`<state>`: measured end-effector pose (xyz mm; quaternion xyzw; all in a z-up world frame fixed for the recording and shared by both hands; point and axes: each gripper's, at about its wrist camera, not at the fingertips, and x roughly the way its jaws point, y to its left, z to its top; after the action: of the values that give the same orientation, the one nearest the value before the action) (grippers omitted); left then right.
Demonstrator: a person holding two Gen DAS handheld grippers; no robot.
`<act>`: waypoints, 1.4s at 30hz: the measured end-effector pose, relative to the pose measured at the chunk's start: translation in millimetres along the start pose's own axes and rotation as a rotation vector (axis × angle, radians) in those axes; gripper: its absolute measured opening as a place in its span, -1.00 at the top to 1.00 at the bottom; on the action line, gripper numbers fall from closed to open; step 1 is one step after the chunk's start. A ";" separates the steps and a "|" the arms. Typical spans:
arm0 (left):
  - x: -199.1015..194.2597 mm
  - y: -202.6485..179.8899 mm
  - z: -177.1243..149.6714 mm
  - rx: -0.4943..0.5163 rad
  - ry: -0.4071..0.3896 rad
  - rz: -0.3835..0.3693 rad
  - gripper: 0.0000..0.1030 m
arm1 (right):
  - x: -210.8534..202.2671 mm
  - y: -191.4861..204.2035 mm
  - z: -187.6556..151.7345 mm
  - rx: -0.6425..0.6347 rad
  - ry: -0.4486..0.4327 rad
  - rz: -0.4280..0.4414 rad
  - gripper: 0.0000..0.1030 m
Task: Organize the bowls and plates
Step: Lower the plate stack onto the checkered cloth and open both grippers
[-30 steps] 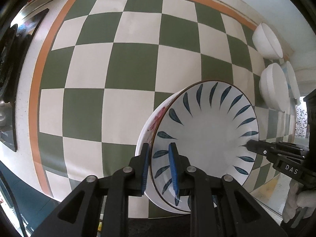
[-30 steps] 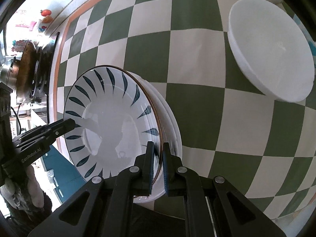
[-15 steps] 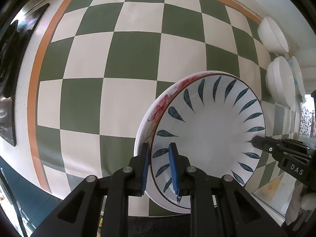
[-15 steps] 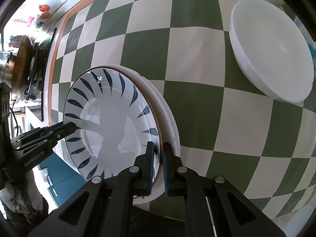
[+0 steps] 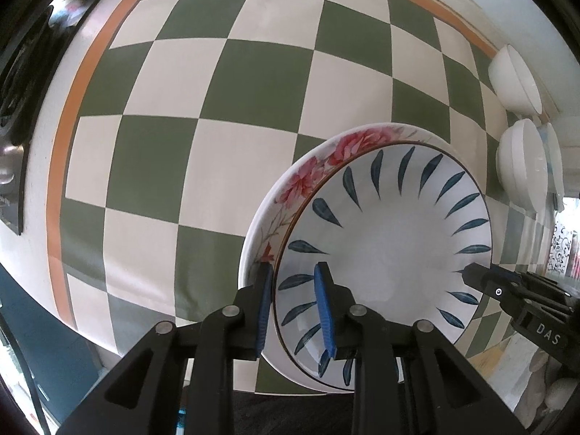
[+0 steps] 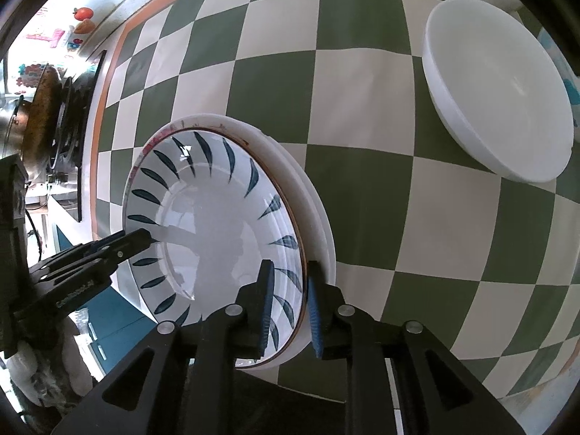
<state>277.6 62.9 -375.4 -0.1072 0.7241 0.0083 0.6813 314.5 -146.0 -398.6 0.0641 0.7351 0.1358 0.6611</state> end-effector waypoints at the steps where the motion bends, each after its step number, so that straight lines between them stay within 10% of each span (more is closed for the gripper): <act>1: 0.5 0.2 -0.7 -0.004 0.006 0.002 0.59 | -0.6 -0.2 -0.5 0.002 0.001 0.000 0.61; 12: -40.1 0.2 -27.2 0.045 -0.098 0.011 0.39 | -31.5 21.5 -32.0 0.009 -0.078 -0.057 0.44; 15: -65.8 -2.2 -44.5 0.087 -0.168 0.012 0.10 | -50.6 36.5 -50.3 0.008 -0.122 -0.061 0.34; 17: -82.3 -4.8 -51.1 0.107 -0.207 0.004 -0.54 | -65.3 47.6 -64.5 0.009 -0.156 -0.056 0.30; 22: -122.4 -5.3 -66.3 0.149 -0.316 0.002 -0.79 | -102.4 66.4 -97.7 0.023 -0.251 -0.027 -0.33; 42: -211.9 -11.6 -155.4 0.210 -0.465 -0.030 -0.81 | -213.0 106.6 -212.8 0.019 -0.500 -0.105 -0.68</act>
<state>136.8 57.5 -153.3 -0.0417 0.5432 -0.0523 0.8369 120.0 -126.9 -146.0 0.0635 0.5525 0.0743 0.8278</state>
